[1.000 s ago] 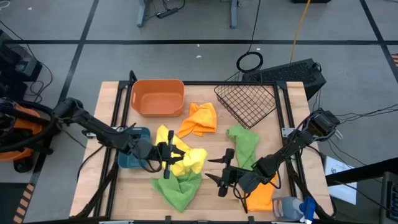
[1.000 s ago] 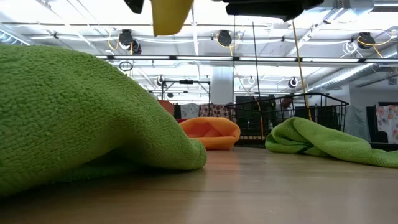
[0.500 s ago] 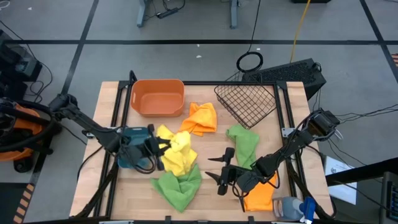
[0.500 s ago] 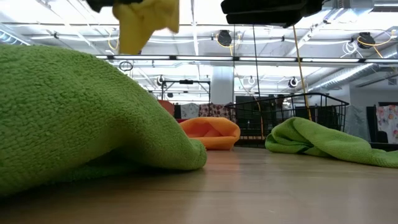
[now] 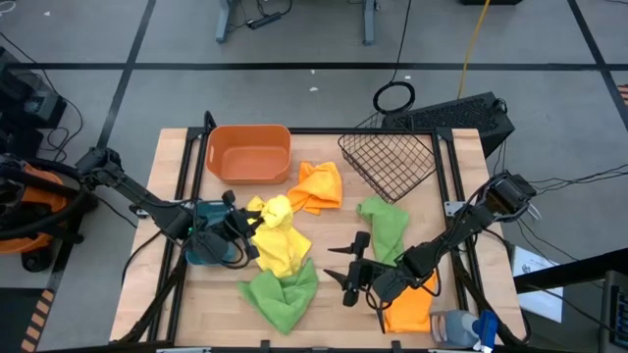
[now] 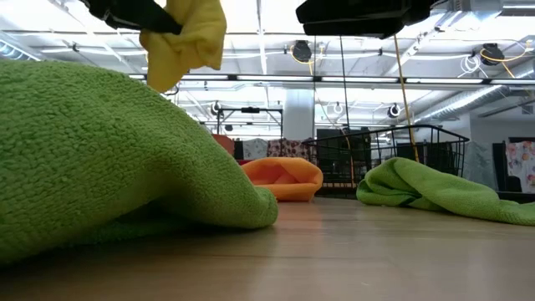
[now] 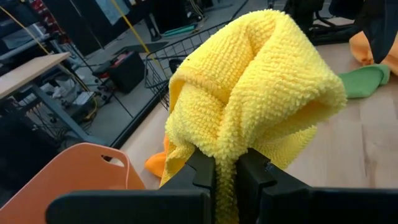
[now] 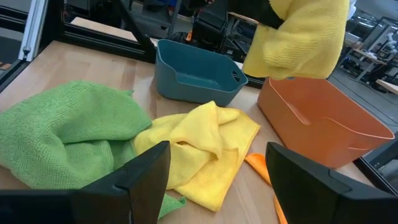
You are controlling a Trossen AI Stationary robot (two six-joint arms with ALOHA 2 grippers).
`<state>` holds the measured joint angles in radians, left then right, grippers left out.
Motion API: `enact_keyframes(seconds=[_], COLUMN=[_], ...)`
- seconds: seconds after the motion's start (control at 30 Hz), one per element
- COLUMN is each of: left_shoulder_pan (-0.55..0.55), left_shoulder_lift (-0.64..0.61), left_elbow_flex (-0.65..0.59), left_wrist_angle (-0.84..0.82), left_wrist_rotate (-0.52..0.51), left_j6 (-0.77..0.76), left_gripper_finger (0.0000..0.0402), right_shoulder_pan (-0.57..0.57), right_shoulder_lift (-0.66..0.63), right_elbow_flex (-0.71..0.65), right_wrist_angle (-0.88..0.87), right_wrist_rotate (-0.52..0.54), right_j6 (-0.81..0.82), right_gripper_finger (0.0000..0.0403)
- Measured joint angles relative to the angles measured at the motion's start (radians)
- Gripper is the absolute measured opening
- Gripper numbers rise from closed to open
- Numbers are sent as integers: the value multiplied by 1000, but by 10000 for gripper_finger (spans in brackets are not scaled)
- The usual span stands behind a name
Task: Sort microfiber towel by color & place in baskets
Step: Put the right yellow microfiber towel into the orange bin
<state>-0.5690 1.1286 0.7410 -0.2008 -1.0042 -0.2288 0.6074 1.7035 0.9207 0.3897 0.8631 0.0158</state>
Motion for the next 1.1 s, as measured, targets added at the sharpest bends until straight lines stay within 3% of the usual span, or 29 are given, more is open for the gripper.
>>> enact_keyframes(seconds=[0.77,0.93,1.1], left_shoulder_pan=[11,105,301], left_shoulder_lift=[8,-12,-87], left_elbow_flex=[0,-31,-32], left_wrist_angle=[33,-80,-242], left_wrist_rotate=[9,-103,-59], left_j6=[4,-28,-51], left_gripper_finger=[29,29,29], right_shoulder_pan=[-29,-28,-28], right_shoulder_lift=[0,0,0], right_elbow_flex=[0,0,0], right_wrist_angle=[-4,-3,-4], right_wrist_rotate=[0,0,-1], right_j6=[30,30,30], right_gripper_finger=[255,255,255])
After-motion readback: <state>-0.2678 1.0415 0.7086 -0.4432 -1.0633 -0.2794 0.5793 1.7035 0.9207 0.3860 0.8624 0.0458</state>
